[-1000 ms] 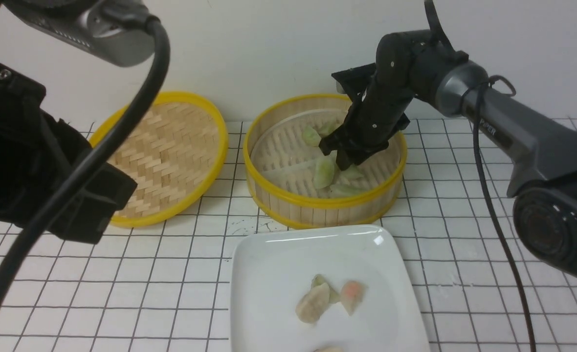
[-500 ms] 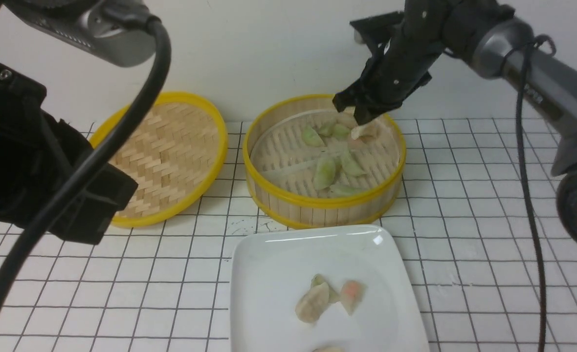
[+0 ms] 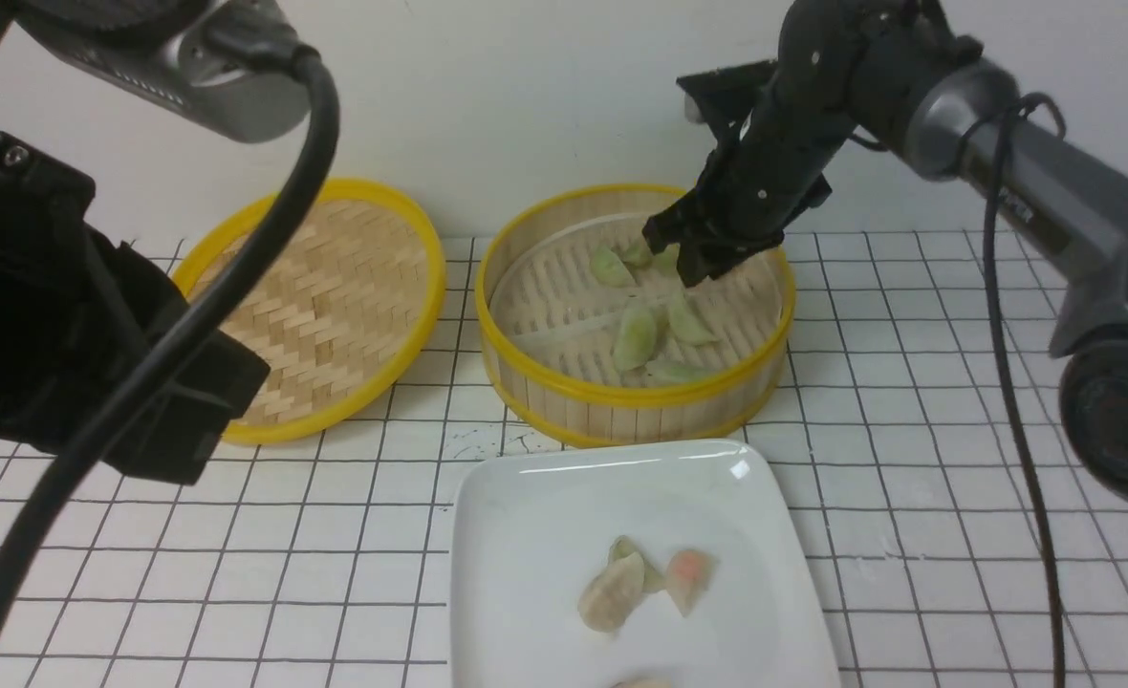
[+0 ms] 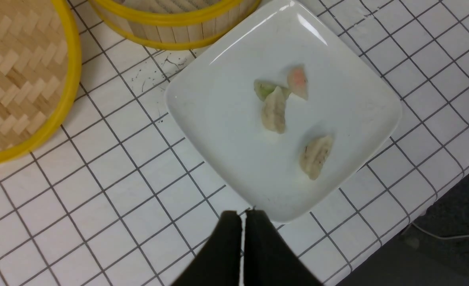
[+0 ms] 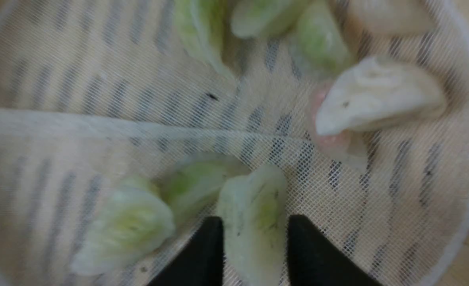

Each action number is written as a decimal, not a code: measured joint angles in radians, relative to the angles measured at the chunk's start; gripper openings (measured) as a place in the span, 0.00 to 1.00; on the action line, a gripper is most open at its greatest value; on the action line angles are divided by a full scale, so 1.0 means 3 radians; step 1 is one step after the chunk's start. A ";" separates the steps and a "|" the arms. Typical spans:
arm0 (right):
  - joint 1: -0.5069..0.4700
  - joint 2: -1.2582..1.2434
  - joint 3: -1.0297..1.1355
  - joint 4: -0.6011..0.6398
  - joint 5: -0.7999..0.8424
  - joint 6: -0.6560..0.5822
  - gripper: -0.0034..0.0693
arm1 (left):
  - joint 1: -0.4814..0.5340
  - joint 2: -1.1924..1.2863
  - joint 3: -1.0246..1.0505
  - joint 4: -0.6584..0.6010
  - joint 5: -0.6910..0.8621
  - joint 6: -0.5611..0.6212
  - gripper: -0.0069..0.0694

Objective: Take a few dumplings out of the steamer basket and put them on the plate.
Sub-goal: Use the right arm to grab a dumpling from inside the steamer, then use the right arm to put the dumpling into the plate, then use the right arm to grab a dumpling from inside the steamer

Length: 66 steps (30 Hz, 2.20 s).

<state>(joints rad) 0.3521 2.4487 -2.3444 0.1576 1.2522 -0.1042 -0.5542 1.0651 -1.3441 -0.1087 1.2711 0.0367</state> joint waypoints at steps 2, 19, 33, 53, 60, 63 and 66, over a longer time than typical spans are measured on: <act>0.0000 0.0090 0.0000 -0.0007 0.0000 0.0000 0.47 | 0.0000 0.0000 0.0010 0.0000 0.0000 0.0000 0.08; 0.0005 0.0221 -0.0103 -0.0199 -0.0016 0.0056 0.41 | 0.0000 0.0000 0.0020 -0.0003 0.0000 0.0000 0.08; 0.0095 -0.1736 0.2281 0.0447 -0.0039 0.0008 0.41 | 0.0000 0.0000 0.0020 -0.0003 0.0000 0.0000 0.08; 0.0497 -0.1545 0.2260 0.0110 -0.0442 0.0099 0.81 | 0.0000 0.0000 0.0150 -0.0013 0.0000 0.0000 0.08; 0.0486 -0.1135 0.1357 -0.0110 -0.0638 0.0209 0.82 | 0.0000 0.0000 0.0183 -0.0013 -0.0003 0.0000 0.08; 0.0486 -0.0818 0.1082 -0.0180 -0.0659 0.0209 0.82 | 0.0000 0.0000 0.0187 -0.0013 -0.0003 0.0000 0.08; 0.0486 -0.0451 0.0844 -0.0284 -0.0729 0.0209 0.82 | 0.0000 0.0000 0.0187 -0.0013 -0.0003 -0.0003 0.08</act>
<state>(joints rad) 0.4980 2.3135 -2.0912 0.0723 1.0335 -0.0416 -0.5542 1.0651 -1.2879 -0.1127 1.2703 0.0358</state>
